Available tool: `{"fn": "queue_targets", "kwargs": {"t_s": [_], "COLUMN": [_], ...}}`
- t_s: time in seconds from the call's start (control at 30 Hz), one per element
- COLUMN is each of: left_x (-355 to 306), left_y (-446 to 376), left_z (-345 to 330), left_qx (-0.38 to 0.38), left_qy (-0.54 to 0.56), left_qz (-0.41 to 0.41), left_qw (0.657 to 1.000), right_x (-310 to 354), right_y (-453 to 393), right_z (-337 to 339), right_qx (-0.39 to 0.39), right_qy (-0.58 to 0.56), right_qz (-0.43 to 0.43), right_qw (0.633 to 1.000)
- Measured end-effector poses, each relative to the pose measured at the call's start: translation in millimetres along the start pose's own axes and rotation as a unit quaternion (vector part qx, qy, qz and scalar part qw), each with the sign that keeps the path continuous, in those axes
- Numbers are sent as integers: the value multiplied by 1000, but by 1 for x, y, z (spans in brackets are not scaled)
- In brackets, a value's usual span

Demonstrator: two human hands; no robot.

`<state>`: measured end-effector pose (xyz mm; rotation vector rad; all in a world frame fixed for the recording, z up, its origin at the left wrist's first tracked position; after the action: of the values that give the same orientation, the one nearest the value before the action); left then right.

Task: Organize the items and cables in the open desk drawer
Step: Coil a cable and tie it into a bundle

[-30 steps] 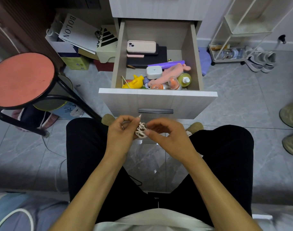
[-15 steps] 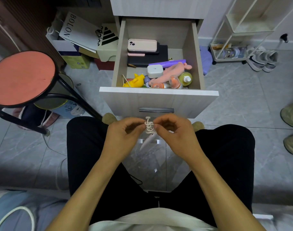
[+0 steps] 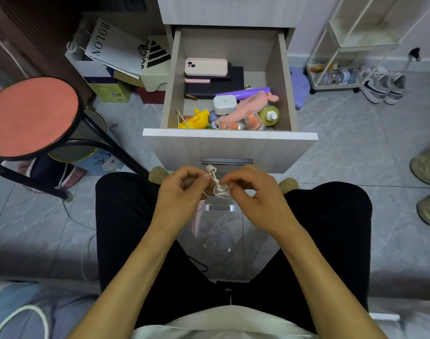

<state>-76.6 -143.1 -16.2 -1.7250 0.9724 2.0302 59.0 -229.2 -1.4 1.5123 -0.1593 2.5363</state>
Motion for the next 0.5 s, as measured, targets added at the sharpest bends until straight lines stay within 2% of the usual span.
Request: {"fn": "queue_targets", "kwargs": {"t_s": [0.2, 0.5], "left_x": [-11, -8], "left_y": [6, 5], "left_z": [-5, -8], "left_qx": [-1, -10], "left_qy": [-58, -89], "left_qz": [-46, -46], "left_qw": [997, 995], "right_x": [-5, 1], "right_y": [-1, 0], "right_z": [-3, 3], "right_qx": [-44, -44], "right_qy": [-29, 25], "right_qz": [-60, -33], "right_qw": [997, 998]}}
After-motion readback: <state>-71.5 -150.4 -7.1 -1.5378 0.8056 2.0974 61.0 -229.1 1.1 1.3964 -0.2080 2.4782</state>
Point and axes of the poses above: each hand's wrist, its own y-axis away from the middle knuckle, its own z-axis out of the back of the hand, x = y × z, the point moved 8 cm from there along -y, towards the middle knuckle, and after that the axes turned 11 degrees about x, right-handed, at the moved point
